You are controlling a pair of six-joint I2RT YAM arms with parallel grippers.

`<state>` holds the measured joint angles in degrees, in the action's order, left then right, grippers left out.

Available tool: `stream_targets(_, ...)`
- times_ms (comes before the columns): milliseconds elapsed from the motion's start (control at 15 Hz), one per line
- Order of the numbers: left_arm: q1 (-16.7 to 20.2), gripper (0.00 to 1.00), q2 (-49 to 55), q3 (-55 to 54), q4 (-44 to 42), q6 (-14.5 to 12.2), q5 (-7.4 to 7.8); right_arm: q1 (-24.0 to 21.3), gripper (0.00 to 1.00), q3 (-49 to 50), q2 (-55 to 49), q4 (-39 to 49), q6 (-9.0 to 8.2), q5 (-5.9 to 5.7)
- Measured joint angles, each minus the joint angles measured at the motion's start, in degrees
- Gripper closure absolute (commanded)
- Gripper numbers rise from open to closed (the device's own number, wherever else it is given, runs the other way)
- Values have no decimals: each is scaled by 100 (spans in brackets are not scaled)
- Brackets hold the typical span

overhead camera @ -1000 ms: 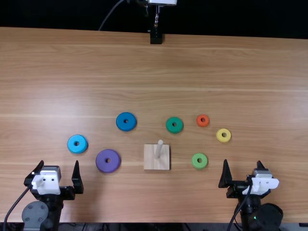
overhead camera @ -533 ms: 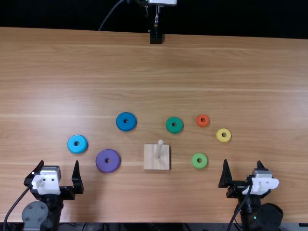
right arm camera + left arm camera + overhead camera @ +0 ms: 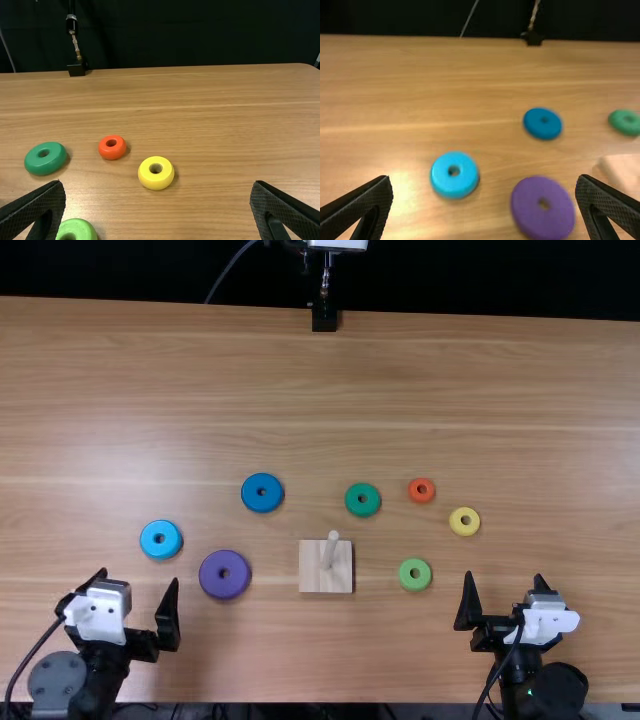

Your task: Build the Hanoi tower: stack the rings onto the peg from bottom to top in this color order: purple, dark blue, light blue, dark green, light green, yellow, orange.

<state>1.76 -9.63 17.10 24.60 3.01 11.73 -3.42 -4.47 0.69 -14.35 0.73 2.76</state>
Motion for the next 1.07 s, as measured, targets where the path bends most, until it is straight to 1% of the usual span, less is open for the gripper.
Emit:
stream_targets(67,61,0,-321,326,15,4,131,0,0,0,0,0,-2,-2)
stream_targets(133,59,0,-667,621,46,9,232,0,0,0,0,0,0,0)
stream_targets(333,59,0,-1779,1790,638,9,498,0,0,0,0,-2,2,0)
stream_targets(400,59,0,-2227,2256,914,7,516,0,0,0,0,0,0,2)
stream_targets(467,57,0,-2715,2739,1241,4,483,0,0,-2,0,0,2,2)
stream_targets(533,52,0,-3215,3206,1705,7,313,0,0,-2,0,0,-2,-2)
stream_targets(600,7,0,-3595,3574,2210,9,55,0,0,0,0,-2,-2,-2)
stream_targets(667,-144,0,-4081,4017,2883,4,-332,0,0,0,0,2,-2,0)
stream_targets(733,-308,0,-4415,4336,3355,2,-575,0,0,-2,0,-2,0,0)
stream_targets(800,-455,0,-4736,4605,3731,4,-745,0,0,-2,0,-2,0,0)
stream_targets(867,-586,0,-5095,4835,3998,2,-863,0,0,0,2,0,2,-2)
stream_targets(933,-713,0,-5493,5045,4297,4,-951,0,0,0,0,0,0,-2)
stream_targets(1000,-798,0,-5766,5165,4592,4,-1003,0,0,-2,0,0,0,0)
stream_targets(1067,-866,0,-6030,5254,4815,2,-1021,0,0,-2,0,0,2,-4)
